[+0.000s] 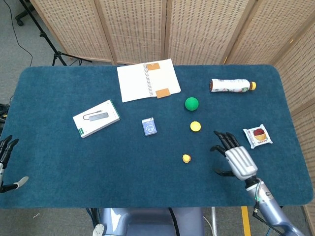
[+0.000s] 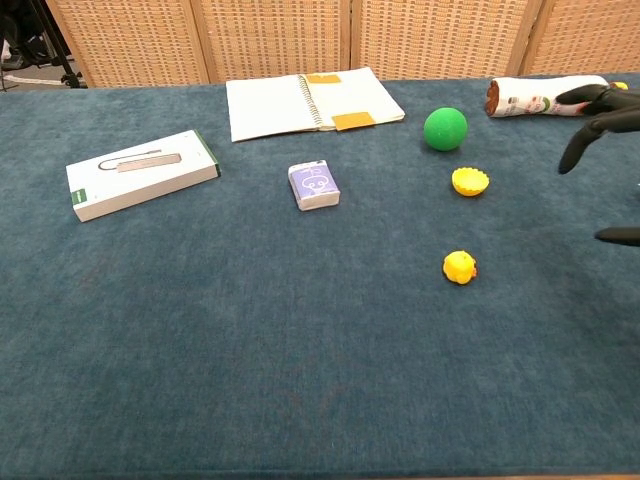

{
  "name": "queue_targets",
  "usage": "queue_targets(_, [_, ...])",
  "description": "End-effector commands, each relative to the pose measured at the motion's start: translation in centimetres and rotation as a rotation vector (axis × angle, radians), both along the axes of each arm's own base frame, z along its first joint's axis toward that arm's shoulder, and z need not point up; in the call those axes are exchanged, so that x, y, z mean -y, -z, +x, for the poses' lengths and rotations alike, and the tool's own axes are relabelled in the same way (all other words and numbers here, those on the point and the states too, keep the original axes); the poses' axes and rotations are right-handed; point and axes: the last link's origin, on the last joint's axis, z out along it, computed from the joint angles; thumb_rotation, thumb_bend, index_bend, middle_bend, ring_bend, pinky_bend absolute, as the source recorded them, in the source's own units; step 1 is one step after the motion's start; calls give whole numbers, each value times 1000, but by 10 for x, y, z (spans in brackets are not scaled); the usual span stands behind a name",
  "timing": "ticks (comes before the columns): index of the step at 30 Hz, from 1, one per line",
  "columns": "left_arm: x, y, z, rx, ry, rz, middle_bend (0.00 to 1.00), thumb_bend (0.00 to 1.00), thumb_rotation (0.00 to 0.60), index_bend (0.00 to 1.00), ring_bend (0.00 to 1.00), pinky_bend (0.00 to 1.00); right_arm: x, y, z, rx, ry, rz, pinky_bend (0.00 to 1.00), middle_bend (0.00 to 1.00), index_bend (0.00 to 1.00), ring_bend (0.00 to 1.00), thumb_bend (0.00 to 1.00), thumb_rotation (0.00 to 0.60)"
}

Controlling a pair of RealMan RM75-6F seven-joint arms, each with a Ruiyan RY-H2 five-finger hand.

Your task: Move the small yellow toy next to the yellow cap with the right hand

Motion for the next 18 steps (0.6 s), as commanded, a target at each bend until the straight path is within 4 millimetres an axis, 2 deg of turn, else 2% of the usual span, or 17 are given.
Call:
queue_targets(1, [-2,0,0,0,-4,-1,0,0,600,0,0,0,9,21,14,14,7,39,0,0,363,0,252,600])
queue_targets(4, [-3,1,-1,-2,-5,-8,0,0,600,0,0,0,14,40,18,7,29,69,0,0,372,0,267,600])
queue_targets(7, [-2,1,0,-1,1,-11,0,0,600,0,0,0,18,52,20,2,46,87,0,0,375,0,324,600])
queue_targets(10, [-1,2,0,-1,6,-11,0,0,600,0,0,0,21,66,22,-7,68,112,0,0,377,0,334,600])
queue_targets(18, [-1,3,0,-4,5,-12,0,0,600,0,0,0,25,87,27,-14,105,137,0,0,377,0,335,600])
